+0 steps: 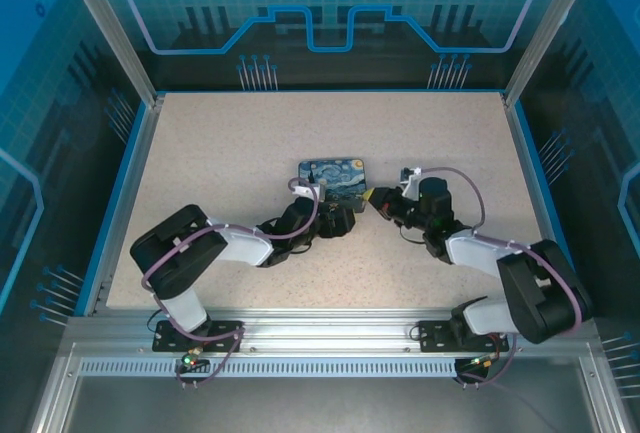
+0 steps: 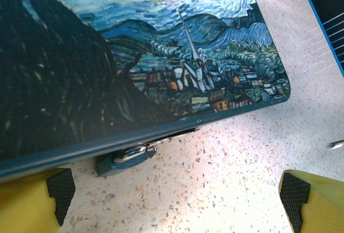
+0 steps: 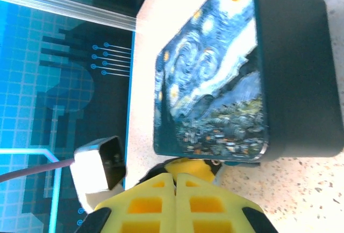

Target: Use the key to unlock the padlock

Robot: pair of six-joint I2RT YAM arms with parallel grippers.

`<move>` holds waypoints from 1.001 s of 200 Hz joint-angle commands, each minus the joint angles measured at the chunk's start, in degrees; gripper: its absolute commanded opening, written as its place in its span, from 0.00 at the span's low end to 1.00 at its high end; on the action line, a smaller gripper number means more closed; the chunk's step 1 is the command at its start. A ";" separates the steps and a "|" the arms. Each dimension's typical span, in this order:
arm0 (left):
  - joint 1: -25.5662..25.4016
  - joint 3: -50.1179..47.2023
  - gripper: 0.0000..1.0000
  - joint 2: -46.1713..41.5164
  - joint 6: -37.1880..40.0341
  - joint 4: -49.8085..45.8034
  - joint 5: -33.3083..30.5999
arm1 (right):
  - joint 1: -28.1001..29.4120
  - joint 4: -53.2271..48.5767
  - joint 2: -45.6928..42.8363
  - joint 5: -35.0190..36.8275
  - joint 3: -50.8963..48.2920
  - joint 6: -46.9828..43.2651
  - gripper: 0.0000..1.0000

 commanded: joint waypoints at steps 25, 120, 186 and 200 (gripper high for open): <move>0.43 -0.59 0.99 1.78 3.40 3.77 2.68 | -2.95 -4.86 4.47 -1.02 7.53 -2.57 0.00; 0.34 -1.01 0.99 4.89 12.15 4.78 -1.91 | -2.77 1.01 17.36 -2.40 14.07 0.33 0.00; 0.27 4.50 0.99 9.59 11.44 4.04 1.87 | -2.52 2.00 19.78 -2.31 14.03 1.26 0.00; 0.33 5.91 0.99 10.51 10.38 3.67 3.44 | -2.47 1.84 20.07 -2.40 14.20 1.25 0.00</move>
